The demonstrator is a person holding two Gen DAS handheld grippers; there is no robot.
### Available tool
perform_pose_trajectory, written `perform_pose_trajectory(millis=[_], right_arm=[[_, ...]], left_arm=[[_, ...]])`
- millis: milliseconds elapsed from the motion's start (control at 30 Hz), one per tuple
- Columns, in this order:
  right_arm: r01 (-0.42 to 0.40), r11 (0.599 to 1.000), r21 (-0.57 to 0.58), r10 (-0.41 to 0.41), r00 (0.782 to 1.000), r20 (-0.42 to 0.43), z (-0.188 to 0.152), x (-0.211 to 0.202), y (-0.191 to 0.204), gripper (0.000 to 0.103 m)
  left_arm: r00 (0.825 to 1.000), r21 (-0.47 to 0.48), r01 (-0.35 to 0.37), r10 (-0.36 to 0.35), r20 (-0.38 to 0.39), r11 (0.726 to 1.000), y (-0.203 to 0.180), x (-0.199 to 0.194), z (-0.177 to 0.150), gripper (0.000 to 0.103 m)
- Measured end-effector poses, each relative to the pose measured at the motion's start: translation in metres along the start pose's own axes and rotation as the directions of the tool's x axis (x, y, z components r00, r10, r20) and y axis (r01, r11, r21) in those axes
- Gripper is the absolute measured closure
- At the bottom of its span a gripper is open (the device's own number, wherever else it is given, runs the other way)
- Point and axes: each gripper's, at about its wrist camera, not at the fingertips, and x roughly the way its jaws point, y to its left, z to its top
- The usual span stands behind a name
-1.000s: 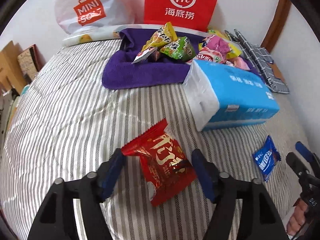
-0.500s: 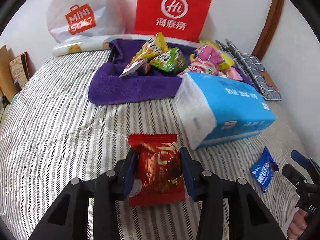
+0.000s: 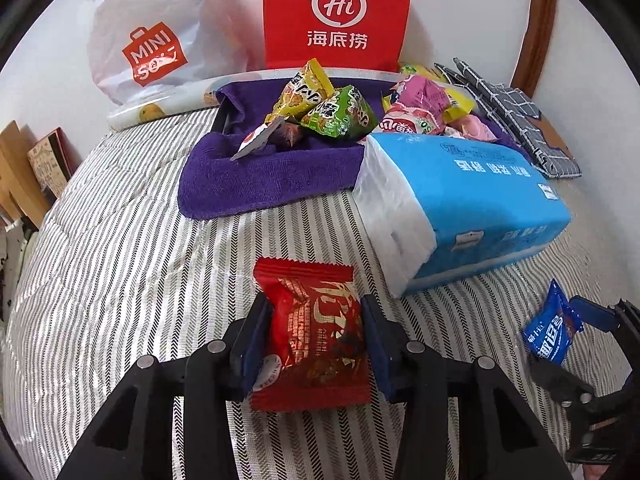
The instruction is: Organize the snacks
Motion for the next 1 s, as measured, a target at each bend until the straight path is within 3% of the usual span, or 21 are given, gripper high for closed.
perform_pose_trajectory(millis=[67,167,233,367,467,733,1000], right_arm=[[0.04,0.999,-0.026,-0.04,0.999,0.002,0.001,0.001,0.005,0.019],[0.039,0.998,-0.047,-0.038,0.999,0.016,0.001,0.001,0.01,0.029],[0.038,0.997,-0.067,-0.036,0.999,0.028,0.001,-0.001,0.014,0.052],[0.071,0.993,-0.098,-0.07,0.997,0.02,0.001,-0.004,0.022,0.056],[0.055,0.997,-0.056,-0.054,0.998,0.016,0.003,-0.01,0.017,0.061],[0.052,0.998,0.043,-0.052,0.999,-0.002,0.004,-0.02,0.004,0.062],[0.063,0.988,0.144,-0.072,0.996,0.057,0.015,-0.045,-0.012,0.062]], left_arm=[[1.0,0.006,0.004,-0.004,-0.002,1.0,-0.001,0.0,0.0,0.058],[1.0,0.009,0.004,-0.004,-0.003,1.0,-0.001,0.001,0.0,0.057],[1.0,0.001,0.014,-0.014,-0.001,1.0,0.0,0.0,0.0,0.057],[0.998,-0.03,0.055,-0.055,0.007,0.998,0.007,-0.001,0.0,0.057],[0.997,-0.052,0.079,-0.078,0.013,0.996,0.012,-0.002,-0.001,0.062],[0.992,-0.04,0.129,-0.129,-0.004,0.991,0.01,-0.009,-0.004,0.062],[0.981,-0.045,0.194,-0.194,-0.004,0.98,0.006,-0.027,-0.003,0.062]])
